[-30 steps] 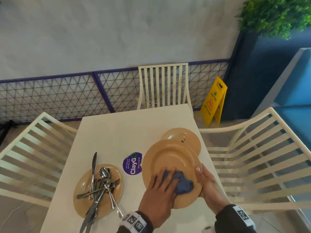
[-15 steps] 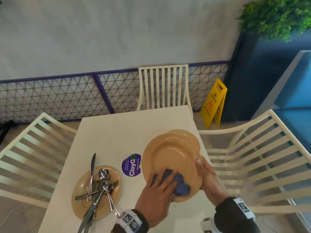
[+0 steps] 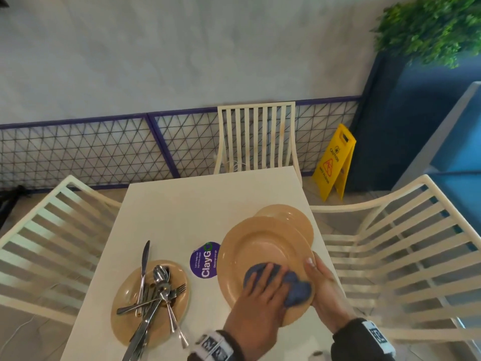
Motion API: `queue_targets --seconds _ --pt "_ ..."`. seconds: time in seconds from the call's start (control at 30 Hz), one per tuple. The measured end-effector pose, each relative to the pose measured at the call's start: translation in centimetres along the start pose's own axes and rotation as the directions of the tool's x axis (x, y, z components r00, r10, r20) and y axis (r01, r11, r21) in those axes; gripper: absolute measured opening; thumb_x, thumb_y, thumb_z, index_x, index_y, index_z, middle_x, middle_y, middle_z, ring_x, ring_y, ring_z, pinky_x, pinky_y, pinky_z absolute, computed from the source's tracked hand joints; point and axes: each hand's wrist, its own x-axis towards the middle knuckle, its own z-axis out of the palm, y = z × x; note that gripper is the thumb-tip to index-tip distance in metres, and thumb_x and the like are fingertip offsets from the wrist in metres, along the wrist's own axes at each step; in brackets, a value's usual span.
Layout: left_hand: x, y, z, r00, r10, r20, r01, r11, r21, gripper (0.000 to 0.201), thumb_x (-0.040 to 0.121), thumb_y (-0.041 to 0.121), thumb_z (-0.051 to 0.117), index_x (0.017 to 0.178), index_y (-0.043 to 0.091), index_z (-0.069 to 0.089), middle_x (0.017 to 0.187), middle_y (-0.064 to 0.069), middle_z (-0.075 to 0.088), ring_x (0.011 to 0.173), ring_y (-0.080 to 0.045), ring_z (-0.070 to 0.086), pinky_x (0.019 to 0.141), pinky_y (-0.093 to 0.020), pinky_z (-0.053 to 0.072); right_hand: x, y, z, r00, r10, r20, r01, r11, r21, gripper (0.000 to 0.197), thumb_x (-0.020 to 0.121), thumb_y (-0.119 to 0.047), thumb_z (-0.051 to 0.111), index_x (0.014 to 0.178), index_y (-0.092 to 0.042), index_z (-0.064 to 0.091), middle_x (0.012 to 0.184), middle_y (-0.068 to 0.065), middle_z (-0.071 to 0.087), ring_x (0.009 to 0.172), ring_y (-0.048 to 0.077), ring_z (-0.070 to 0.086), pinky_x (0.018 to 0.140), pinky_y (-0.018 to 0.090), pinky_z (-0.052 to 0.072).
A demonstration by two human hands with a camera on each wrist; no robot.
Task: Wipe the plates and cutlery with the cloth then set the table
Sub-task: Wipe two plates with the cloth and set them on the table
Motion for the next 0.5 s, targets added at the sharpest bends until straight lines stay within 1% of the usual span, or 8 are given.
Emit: queue_targets --seconds 0.07,0.1,0.17,0.23,0.3,0.4,0.47,0.5 --pt "-1.8 -2.7 0.5 0.999 -0.005 0.045 -0.001 0.989 0.146 0.054 0.086 0.034 0.059 0.139 0.028 0.052 0.163 0.001 0.030 0.148 -0.033 0.028 0.111 -0.053 0.022 -0.7 0.1 -0.6 0.999 -0.006 0.038 0.007 0.999 -0.038 0.031 0.104 -0.033 0.044 0.129 -0.027 0.060 0.118 0.008 0.074 0.104 0.031 0.072 0.080 0.049 0.058" --pt "-2.2 -4.4 0.6 0.996 -0.062 0.060 0.052 0.985 0.167 0.056 0.084 0.032 0.062 0.139 0.027 0.051 0.163 0.000 0.029 0.148 -0.035 0.028 0.111 -0.054 0.023 -0.9 0.4 -0.8 0.999 -0.003 0.043 0.006 0.998 -0.064 0.031 0.104 -0.035 0.043 0.130 -0.030 0.060 0.117 0.007 0.074 0.102 0.032 0.073 0.075 0.049 0.059" --pt "-1.5 -6.8 -0.3 0.973 -0.231 0.027 0.226 0.967 0.116 0.059 0.087 0.030 0.055 0.144 0.022 0.046 0.165 -0.002 0.022 0.151 -0.036 0.020 0.114 -0.056 0.022 -1.0 1.2 -0.7 0.998 0.025 0.054 -0.020 0.995 -0.098 0.033 0.103 -0.039 0.043 0.132 -0.035 0.058 0.116 0.005 0.074 0.101 0.033 0.073 0.076 0.053 0.058" --pt "0.7 -7.2 -2.0 0.937 -0.349 -0.024 0.350 0.937 0.026 0.064 0.095 0.027 0.039 0.156 0.018 0.025 0.166 -0.002 -0.003 0.153 -0.035 0.002 0.121 -0.055 0.016 -0.9 1.9 0.0 0.996 0.051 0.068 -0.045 0.994 -0.097 0.032 0.103 -0.041 0.042 0.131 -0.040 0.057 0.117 0.002 0.074 0.102 0.033 0.072 0.082 0.059 0.056" --pt "3.5 -5.6 -3.2 0.921 -0.390 -0.009 0.386 0.914 -0.120 0.063 0.103 0.028 0.026 0.159 0.019 -0.002 0.160 0.000 -0.027 0.152 -0.031 -0.018 0.125 -0.050 0.001 -0.5 1.9 0.9 0.996 0.048 0.071 -0.040 0.993 -0.109 0.030 0.103 -0.041 0.042 0.128 -0.041 0.058 0.116 -0.001 0.075 0.104 0.030 0.072 0.089 0.063 0.054" --pt "5.4 -0.9 -3.0 0.966 -0.249 -0.074 0.230 0.952 -0.203 0.057 0.106 0.037 0.011 0.158 0.020 -0.004 0.165 -0.003 -0.018 0.153 -0.028 -0.013 0.124 -0.050 -0.005 0.4 1.1 1.6 0.998 0.010 0.061 -0.007 0.999 -0.054 0.031 0.105 -0.034 0.039 0.128 -0.031 0.060 0.117 0.001 0.075 0.108 0.024 0.072 0.091 0.053 0.057" --pt "4.2 1.0 -1.6 0.993 -0.116 -0.032 0.109 0.981 -0.160 0.057 0.106 0.034 0.022 0.158 0.017 0.007 0.168 -0.004 -0.001 0.154 -0.027 -0.004 0.124 -0.052 0.007 1.3 0.2 0.8 1.000 -0.012 0.000 0.012 0.999 0.050 0.033 0.106 -0.029 0.038 0.126 -0.020 0.062 0.118 0.008 0.074 0.107 0.024 0.072 0.086 0.041 0.060" --pt "3.1 0.8 -0.8 0.999 -0.049 -0.016 0.047 0.995 -0.086 0.059 0.103 0.033 0.034 0.157 0.016 0.018 0.167 -0.004 0.011 0.154 -0.029 0.006 0.122 -0.052 0.017 1.3 -0.2 0.2 1.000 -0.017 -0.021 0.019 0.997 0.079 0.033 0.105 -0.029 0.039 0.125 -0.017 0.062 0.120 0.012 0.073 0.107 0.027 0.072 0.084 0.041 0.061"
